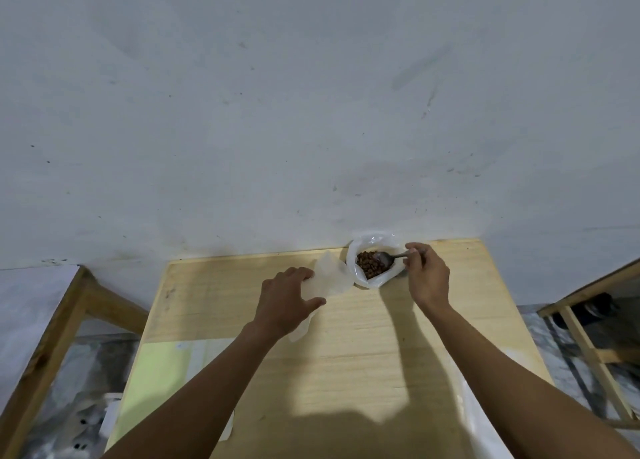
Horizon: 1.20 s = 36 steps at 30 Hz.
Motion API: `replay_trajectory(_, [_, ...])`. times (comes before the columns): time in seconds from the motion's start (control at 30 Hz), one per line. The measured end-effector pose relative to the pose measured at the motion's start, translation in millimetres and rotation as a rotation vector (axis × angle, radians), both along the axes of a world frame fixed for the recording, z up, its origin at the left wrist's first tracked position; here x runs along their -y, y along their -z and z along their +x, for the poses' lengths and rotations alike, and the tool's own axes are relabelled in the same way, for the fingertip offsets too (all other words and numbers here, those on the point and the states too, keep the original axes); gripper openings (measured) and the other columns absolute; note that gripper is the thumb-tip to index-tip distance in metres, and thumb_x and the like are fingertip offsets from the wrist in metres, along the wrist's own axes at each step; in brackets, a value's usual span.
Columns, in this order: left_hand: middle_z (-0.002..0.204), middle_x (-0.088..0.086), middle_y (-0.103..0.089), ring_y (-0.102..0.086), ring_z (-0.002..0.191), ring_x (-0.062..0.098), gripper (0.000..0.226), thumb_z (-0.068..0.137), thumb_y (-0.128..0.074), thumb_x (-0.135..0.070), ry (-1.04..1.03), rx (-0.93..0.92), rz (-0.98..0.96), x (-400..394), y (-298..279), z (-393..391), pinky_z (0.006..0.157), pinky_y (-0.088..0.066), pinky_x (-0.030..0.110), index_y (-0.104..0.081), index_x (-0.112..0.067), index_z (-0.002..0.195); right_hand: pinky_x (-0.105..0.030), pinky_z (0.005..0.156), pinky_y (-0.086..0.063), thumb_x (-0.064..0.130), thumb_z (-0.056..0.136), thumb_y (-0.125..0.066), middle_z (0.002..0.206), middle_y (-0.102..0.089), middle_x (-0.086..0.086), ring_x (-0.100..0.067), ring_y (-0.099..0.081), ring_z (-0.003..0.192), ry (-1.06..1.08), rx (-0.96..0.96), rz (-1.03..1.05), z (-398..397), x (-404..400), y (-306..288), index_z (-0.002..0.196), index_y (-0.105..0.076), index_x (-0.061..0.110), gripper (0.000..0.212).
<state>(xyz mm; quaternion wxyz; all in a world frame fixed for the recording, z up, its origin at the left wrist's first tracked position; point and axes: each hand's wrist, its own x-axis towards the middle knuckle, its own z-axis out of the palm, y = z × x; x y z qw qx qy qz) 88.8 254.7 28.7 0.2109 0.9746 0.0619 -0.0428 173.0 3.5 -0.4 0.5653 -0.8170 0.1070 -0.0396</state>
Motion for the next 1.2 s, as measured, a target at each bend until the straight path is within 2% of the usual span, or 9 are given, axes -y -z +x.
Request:
replay_trajectory(0.13, [0.128,-0.009,-0.058,-0.055,0.114,0.015,0.059,0.08,-0.069,-0.054,0.003,-0.013,0.001,4.5,2.3,3.5,0.099,-0.036,0.036,-0.054,-0.026,0.129,-0.041,0.092,-0.049,0.018,0.099,-0.044,0.104,-0.071,-0.01,-0.028,-0.063,0.099,0.106,-0.179,0.049,-0.9,-6.9,14.9,0.109,-0.068,0.01,0.027])
replay_trajectory(0.23, [0.128,-0.01,-0.059,-0.055,0.113,0.015,0.059,0.08,-0.068,-0.055,0.009,-0.012,0.003,6.7,2.9,5.1,0.099,-0.037,0.036,-0.054,-0.026,0.129,-0.044,0.091,-0.051,0.018,0.096,-0.047,0.096,-0.068,-0.011,-0.028,-0.061,0.089,0.219,-0.32,0.2,3.0,-6.2,21.0,0.105,-0.069,0.01,0.025])
replay_trajectory(0.33, [0.127,-0.01,-0.059,-0.056,0.112,0.014,0.059,0.08,-0.068,-0.056,0.007,-0.009,0.001,6.0,3.6,5.2,0.098,-0.038,0.036,-0.054,-0.026,0.129,-0.038,0.081,-0.052,0.01,0.095,-0.046,0.085,-0.065,-0.008,-0.024,-0.059,0.078,0.326,-0.362,0.338,4.2,-0.7,18.6,0.104,-0.069,0.006,0.025])
replay_trajectory(0.4, [0.127,-0.009,-0.059,-0.056,0.111,0.014,0.06,0.08,-0.068,-0.056,0.002,-0.008,-0.001,4.3,4.5,4.8,0.098,-0.038,0.036,-0.054,-0.026,0.129,-0.033,0.075,-0.051,0.007,0.096,-0.044,0.074,-0.062,-0.006,-0.021,-0.057,0.069,0.359,-0.343,0.395,1.8,3.9,10.1,0.102,-0.067,0.006,0.023])
replay_trajectory(0.5, [0.127,-0.009,-0.058,-0.055,0.111,0.014,0.059,0.08,-0.068,-0.055,-0.006,-0.012,-0.004,2.1,5.9,4.3,0.098,-0.036,0.036,-0.053,-0.026,0.13,-0.029,0.073,-0.05,0.006,0.098,-0.043,0.073,-0.06,-0.005,-0.017,-0.056,0.065,0.372,-0.288,0.422,-2.6,11.7,-3.9,0.104,-0.065,0.005,0.023])
replay_trajectory(0.73, [0.128,-0.009,-0.058,-0.055,0.113,0.015,0.06,0.08,-0.067,-0.056,-0.001,-0.018,-0.002,5.6,7.5,7.0,0.099,-0.037,0.036,-0.052,-0.026,0.131,-0.033,0.082,-0.051,0.009,0.098,-0.045,0.08,-0.06,-0.003,-0.015,-0.057,0.067,0.297,-0.169,0.424,-18.6,14.0,-39.1,0.106,-0.067,0.004,0.023])
replay_trajectory(0.87, [0.128,-0.007,-0.058,-0.054,0.114,0.017,0.06,0.081,-0.068,-0.054,0.009,-0.021,0.004,8.7,6.2,9.8,0.098,-0.036,0.036,-0.052,-0.025,0.131,-0.036,0.084,-0.051,0.011,0.098,-0.048,0.078,-0.061,-0.002,-0.017,-0.058,0.07,0.217,-0.115,0.436,-34.9,5.8,-50.4,0.099,-0.068,0.009,0.02])
replay_trajectory(1.07, [0.128,-0.008,-0.058,-0.053,0.116,0.017,0.06,0.081,-0.068,-0.052,0.015,-0.01,0.0,8.7,4.7,10.3,0.099,-0.036,0.036,-0.052,-0.025,0.132,-0.031,0.081,-0.054,0.01,0.101,-0.049,0.082,-0.063,-0.009,-0.017,-0.059,0.074,0.064,-0.013,0.429,-56.0,-7.0,-53.1,0.096,-0.069,0.013,0.021])
replay_trajectory(1.2, [0.129,-0.008,-0.058,-0.052,0.117,0.016,0.059,0.082,-0.068,-0.051,0.015,-0.006,-0.019,6.8,4.8,8.4,0.099,-0.034,0.034,-0.052,-0.025,0.132,-0.03,0.082,-0.055,0.008,0.101,-0.049,0.081,-0.065,-0.008,-0.016,-0.06,0.076,0.007,0.017,0.433,-60.8,-9.3,-56.6,0.096,-0.07,0.014,0.022])
